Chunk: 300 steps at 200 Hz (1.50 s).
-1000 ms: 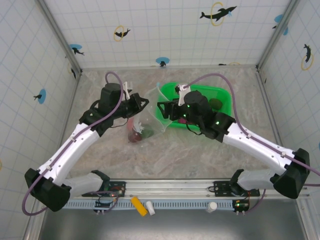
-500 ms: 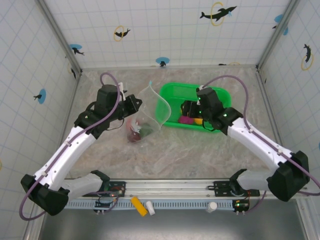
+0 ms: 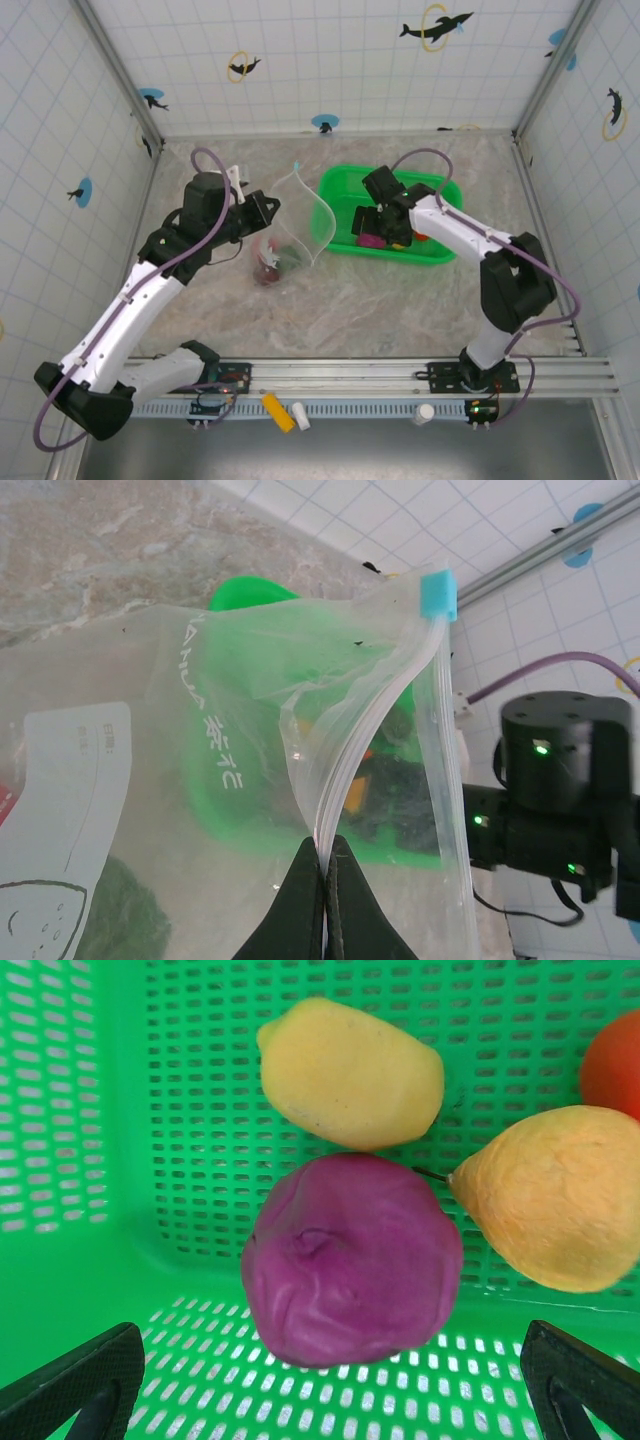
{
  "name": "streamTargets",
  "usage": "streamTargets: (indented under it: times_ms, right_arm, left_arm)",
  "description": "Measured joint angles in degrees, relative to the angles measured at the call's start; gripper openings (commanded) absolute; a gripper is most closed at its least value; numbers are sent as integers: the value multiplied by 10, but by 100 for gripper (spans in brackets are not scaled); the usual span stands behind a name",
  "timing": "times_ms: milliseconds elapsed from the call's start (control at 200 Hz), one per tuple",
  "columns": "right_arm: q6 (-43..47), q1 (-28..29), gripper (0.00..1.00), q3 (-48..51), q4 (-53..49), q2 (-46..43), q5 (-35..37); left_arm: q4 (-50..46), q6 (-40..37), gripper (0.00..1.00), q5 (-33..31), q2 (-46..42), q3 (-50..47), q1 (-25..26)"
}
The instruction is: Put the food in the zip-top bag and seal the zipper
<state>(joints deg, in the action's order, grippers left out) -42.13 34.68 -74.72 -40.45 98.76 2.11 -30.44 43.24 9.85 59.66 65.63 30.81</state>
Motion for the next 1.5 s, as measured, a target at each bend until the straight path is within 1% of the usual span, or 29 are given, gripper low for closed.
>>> streamTargets:
  times_ms: [165, 260, 325, 556, 751, 786, 821, 891, 981, 1241, 1376, 1501]
  right_arm:
    - [2, -3, 100, -15, -6, 67, -33]
    - [5, -3, 96, -16, -7, 96, -40]
    - [7, -4, 91, -16, -7, 109, -41]
    - [9, -17, 75, -16, -3, 112, -37]
    - [21, -27, 73, -16, 0, 111, -31]
    - [24, -27, 70, -16, 0, 108, -30]
    - [28, -27, 70, -16, 0, 104, -26]
    - [41, -26, 70, -16, -1, 85, -16]
    - [62, -24, 69, -19, 0, 39, -5]
    - [150, -9, 67, -20, 49, -165, -4]
    - [188, 27, 67, -20, 87, -248, -11]
    - [202, 79, 67, -20, 129, -287, -38]
  left_arm:
    - [0, 0, 0, 0, -3, 0, 0]
    - [0, 0, 0, 0, -5, 0, 0]
    - [0, 0, 0, 0, -5, 0, 0]
    - [0, 0, 0, 0, -5, -1, 0]
    - [0, 0, 0, 2, -1, 0, 0]
    - [0, 0, 0, 2, 1, 0, 0]
    - [0, 0, 0, 2, 2, 0, 0]
    - [0, 0, 0, 4, 5, 0, 0]
    - [0, 0, 0, 12, 7, 0, 0]
    - [14, 3, 0, 56, 21, 0, 0]
    - [30, 11, 0, 82, 28, -5, 0]
    - [55, 25, 0, 108, 30, -16, 0]
